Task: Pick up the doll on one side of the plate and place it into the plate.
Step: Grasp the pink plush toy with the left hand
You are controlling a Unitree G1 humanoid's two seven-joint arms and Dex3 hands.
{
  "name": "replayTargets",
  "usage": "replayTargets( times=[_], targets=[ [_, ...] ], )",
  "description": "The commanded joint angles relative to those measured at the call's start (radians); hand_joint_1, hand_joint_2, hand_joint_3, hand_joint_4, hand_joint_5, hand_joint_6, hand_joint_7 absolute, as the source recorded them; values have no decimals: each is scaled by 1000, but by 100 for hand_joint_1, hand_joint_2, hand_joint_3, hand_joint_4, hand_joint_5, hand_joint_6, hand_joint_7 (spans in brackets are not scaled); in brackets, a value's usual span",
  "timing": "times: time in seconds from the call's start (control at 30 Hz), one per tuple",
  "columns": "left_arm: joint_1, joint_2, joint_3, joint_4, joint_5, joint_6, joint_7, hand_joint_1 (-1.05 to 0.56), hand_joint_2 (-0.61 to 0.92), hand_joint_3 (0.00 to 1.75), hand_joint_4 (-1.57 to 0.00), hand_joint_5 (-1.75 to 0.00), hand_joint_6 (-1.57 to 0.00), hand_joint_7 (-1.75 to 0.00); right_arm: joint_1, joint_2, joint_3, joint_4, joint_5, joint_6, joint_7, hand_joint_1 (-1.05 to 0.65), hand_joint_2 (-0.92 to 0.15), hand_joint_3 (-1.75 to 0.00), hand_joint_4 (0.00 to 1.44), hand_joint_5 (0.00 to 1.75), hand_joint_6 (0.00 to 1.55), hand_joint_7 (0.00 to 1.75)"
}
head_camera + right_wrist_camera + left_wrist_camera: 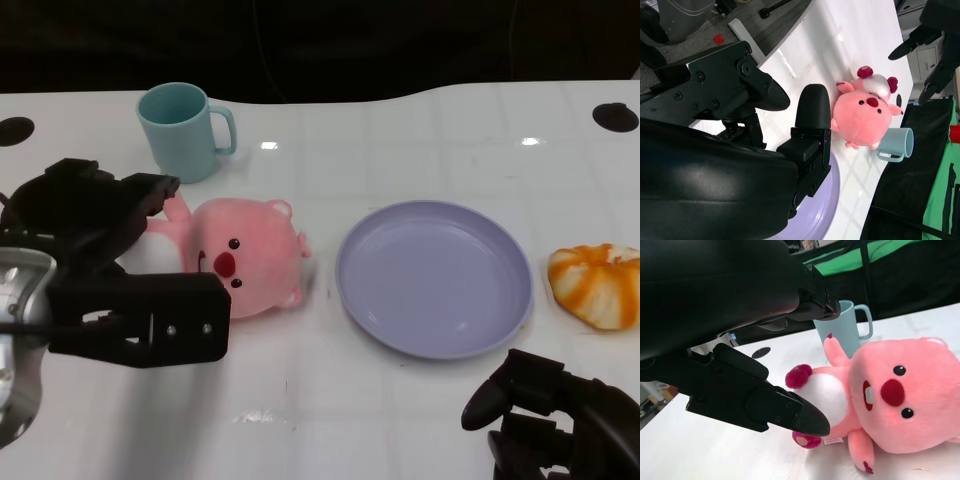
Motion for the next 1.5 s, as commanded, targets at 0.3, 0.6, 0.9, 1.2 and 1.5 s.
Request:
replayTargets(
  times=[0.3, 0.6, 0.9, 1.2, 1.5],
  targets=[
    [-123, -72, -86, 286, 27, -39, 79, -69, 90, 0, -7, -27, -22, 0, 12, -6, -5, -26, 4, 21, -7, -11, -67, -105, 66, 175, 49, 143],
    [-215, -145, -137, 523, 11, -66, 138, -65, 90, 0, -9, -22, -20, 0, 20, -9, -10, -34, 11, 20, -5, -11, -67, -105, 66, 175, 49, 143],
    [-310, -219, -180, 861, -19, -132, 278, -62, 90, 0, -15, -19, -25, -2, 28, -12, -7, -42, 12, 24, -8, -12, -66, -106, 66, 175, 49, 143],
    [-340, -274, -201, 1103, -61, -216, 462, -40, 90, 0, -33, -17, -38, -3, 34, -13, -10, -49, 21, 21, -5, -12, -66, -106, 66, 175, 50, 143],
    [-358, -298, -193, 1230, -122, -312, 577, -28, 90, 5, -77, -141, -114, -9, 39, -15, -7, -58, 20, 31, -7, -12, -65, -106, 66, 175, 50, 143]
  ],
)
